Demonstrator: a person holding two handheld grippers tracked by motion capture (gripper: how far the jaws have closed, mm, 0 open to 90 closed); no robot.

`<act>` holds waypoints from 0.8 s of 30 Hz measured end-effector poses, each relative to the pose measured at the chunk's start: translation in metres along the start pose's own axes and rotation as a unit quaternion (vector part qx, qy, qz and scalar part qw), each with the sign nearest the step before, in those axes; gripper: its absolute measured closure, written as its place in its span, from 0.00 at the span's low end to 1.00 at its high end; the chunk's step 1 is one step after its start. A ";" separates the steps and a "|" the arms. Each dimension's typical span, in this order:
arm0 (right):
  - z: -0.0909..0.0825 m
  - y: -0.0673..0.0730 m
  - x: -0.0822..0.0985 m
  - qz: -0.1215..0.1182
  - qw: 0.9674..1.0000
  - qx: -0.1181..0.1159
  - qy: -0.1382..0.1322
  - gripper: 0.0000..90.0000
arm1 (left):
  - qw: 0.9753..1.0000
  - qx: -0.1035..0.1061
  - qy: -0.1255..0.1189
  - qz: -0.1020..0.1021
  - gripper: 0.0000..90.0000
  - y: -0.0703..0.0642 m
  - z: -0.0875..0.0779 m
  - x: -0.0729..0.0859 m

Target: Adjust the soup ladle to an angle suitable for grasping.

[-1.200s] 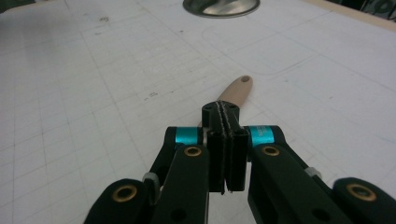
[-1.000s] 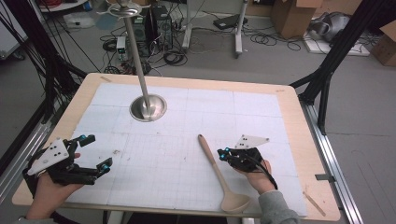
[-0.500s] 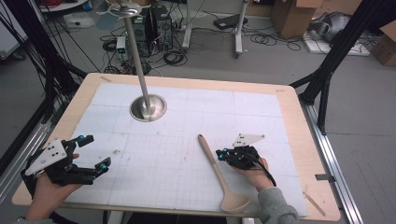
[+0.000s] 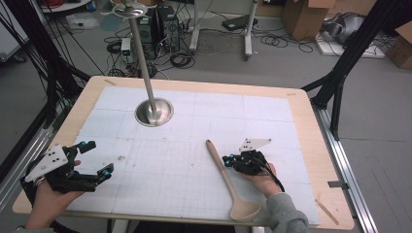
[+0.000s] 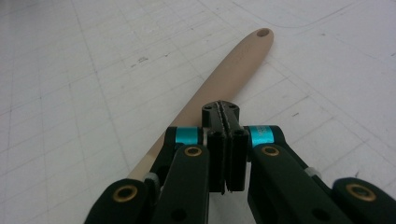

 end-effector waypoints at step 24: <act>0.008 0.008 0.002 -0.037 0.998 0.029 0.029 1.00 | 1.000 -0.004 0.006 -0.003 0.02 0.001 -0.001 0.002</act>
Point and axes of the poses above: each handheld gripper's, and its own axes: z roughly forward along the jaws, x roughly out of its underside, y roughly to its left, the point moved 4 cm from there along z, roughly forward along the jaws, and after that the axes turned 15 degrees about z, right-handed, at the moved point
